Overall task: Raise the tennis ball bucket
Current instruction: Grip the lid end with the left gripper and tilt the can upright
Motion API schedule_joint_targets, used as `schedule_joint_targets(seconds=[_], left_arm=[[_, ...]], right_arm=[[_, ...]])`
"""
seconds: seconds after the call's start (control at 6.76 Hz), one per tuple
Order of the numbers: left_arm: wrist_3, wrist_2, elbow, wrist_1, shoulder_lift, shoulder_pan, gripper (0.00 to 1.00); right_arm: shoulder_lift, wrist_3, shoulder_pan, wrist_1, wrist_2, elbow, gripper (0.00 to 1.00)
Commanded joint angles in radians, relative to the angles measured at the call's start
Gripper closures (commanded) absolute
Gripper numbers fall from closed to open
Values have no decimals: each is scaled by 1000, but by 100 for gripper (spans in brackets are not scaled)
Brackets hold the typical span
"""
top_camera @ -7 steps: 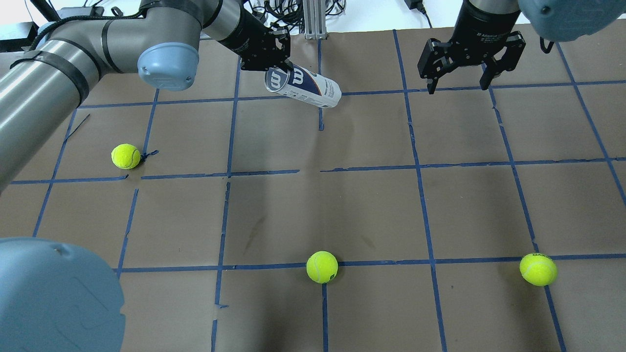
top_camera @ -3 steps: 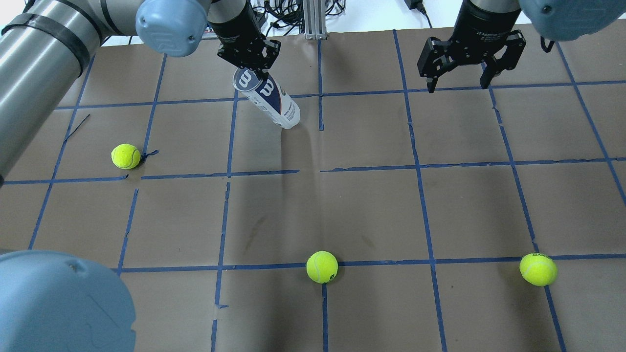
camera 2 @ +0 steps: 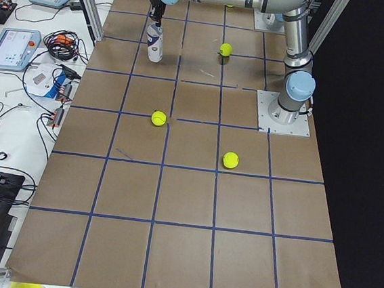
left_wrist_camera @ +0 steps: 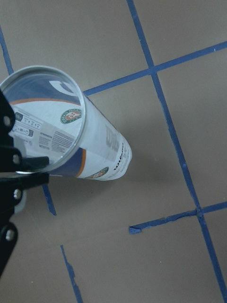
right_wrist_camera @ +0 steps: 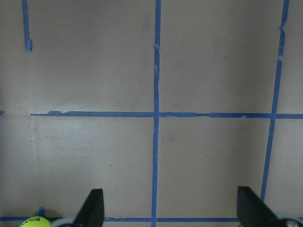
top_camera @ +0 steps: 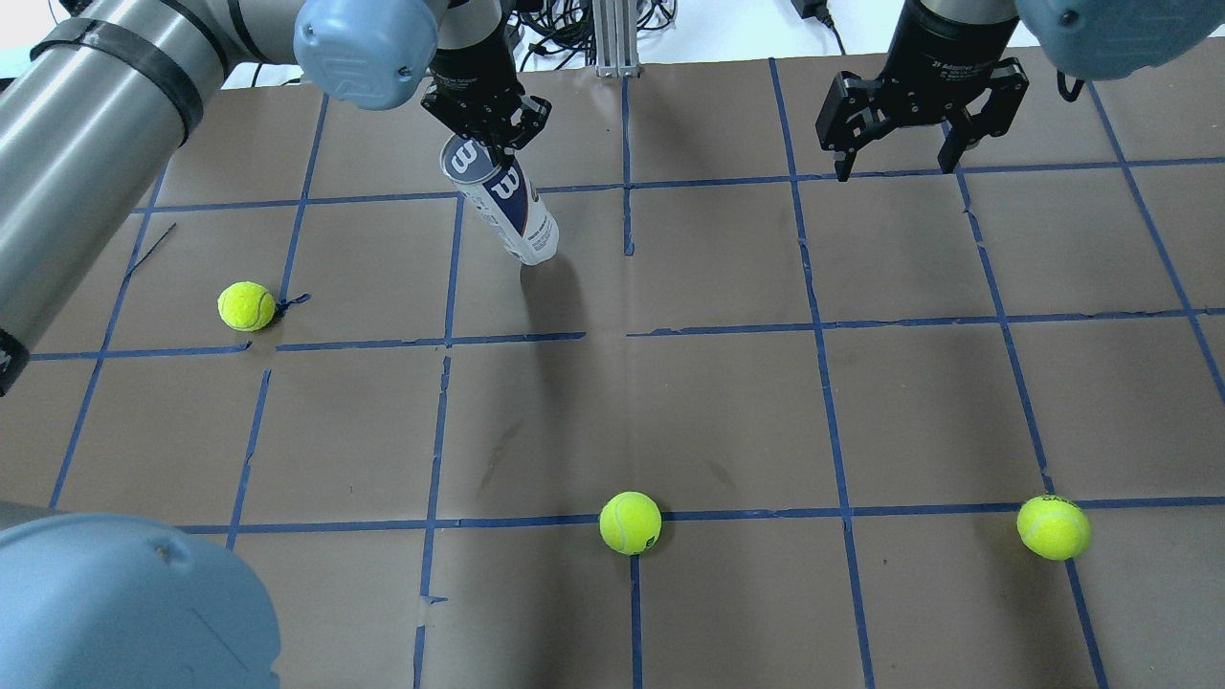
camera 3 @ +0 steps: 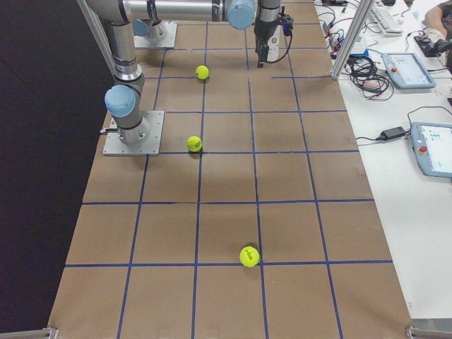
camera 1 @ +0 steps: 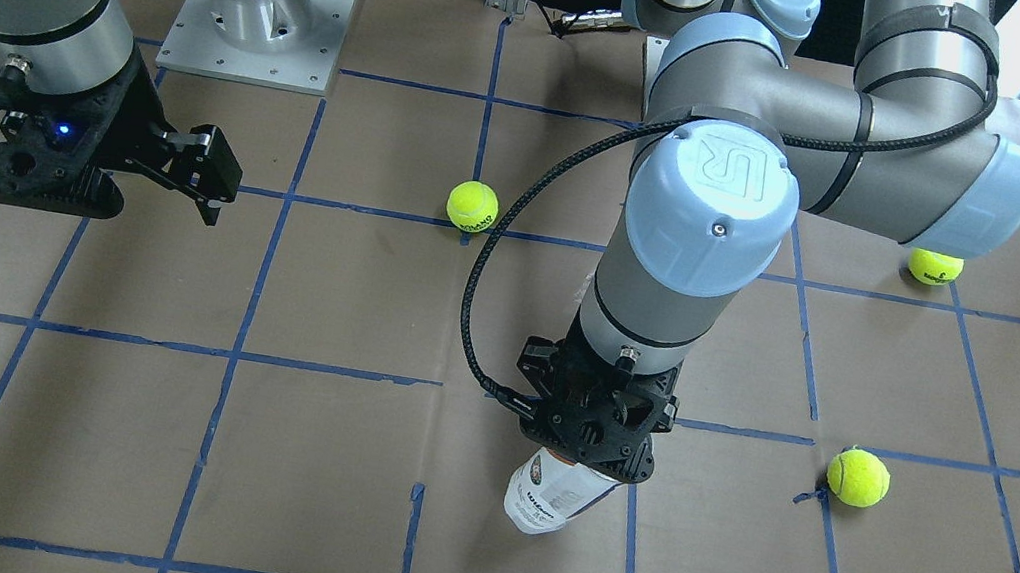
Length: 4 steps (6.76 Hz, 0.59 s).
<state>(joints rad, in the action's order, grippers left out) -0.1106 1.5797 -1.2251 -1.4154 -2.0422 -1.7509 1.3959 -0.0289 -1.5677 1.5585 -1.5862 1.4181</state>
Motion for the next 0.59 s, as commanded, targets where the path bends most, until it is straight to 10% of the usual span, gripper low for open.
schedule_joint_targets(seconds=[0.0, 0.3, 0.44], left_arm=[[3, 5, -1, 21, -19, -6, 99], [17, 2, -1, 32, -32, -6, 90], [19, 2, -1, 36, -38, -6, 55]], right_arm=[[0, 0, 0, -2, 0, 1, 0], [0, 0, 0, -2, 0, 1, 0], [0, 0, 0, -2, 0, 1, 0]])
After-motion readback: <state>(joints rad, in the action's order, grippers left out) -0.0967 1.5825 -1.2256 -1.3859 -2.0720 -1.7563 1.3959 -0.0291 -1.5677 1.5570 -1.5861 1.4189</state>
